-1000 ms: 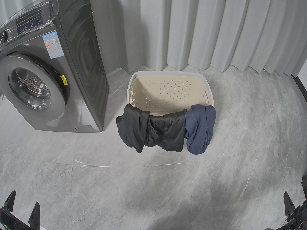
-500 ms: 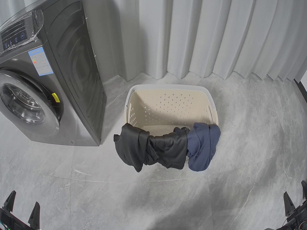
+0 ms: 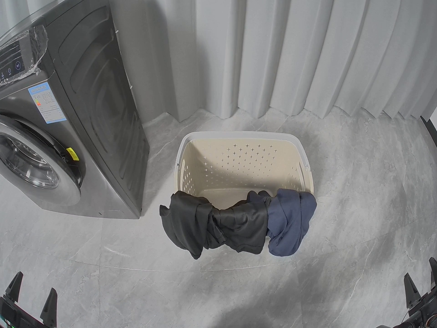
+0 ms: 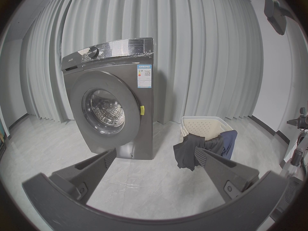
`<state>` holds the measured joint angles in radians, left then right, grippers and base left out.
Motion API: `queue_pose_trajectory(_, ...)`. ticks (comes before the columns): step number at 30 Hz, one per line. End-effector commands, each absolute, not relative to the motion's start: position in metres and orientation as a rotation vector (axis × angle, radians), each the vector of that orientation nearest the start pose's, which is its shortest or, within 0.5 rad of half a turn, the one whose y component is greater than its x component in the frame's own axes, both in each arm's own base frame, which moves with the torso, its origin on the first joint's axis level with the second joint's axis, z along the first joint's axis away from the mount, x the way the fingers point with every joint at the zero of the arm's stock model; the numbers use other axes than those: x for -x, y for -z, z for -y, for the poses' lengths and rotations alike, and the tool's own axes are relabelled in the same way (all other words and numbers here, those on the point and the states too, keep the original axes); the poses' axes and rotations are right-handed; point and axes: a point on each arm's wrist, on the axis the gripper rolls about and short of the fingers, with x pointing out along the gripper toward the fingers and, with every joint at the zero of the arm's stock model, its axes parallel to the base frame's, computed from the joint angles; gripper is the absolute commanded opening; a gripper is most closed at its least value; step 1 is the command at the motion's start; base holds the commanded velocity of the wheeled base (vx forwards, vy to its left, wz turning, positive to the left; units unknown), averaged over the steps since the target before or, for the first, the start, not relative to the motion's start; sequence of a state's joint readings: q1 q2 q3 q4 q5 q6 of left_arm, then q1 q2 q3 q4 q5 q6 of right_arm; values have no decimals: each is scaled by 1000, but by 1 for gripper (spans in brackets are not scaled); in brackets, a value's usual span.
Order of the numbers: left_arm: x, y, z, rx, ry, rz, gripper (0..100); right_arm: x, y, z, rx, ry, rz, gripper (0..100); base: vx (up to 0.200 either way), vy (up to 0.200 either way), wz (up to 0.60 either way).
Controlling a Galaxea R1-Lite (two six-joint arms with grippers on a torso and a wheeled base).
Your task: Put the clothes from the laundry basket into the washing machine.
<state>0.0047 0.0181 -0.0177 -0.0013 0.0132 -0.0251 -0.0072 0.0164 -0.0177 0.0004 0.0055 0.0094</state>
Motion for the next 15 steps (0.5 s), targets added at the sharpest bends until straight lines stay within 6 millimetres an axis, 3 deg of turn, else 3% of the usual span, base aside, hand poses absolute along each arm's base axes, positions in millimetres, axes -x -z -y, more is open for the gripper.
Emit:
queue_pose_trajectory(1,22,-76,0,25,-18,-3,100,22,-76,0,-9,0,-12,100,0,0,0)
queue_pose_trajectory(15,22,-76,0,23,-17,-3,100,22,-76,0,-9,2,-12,100,0,0,0)
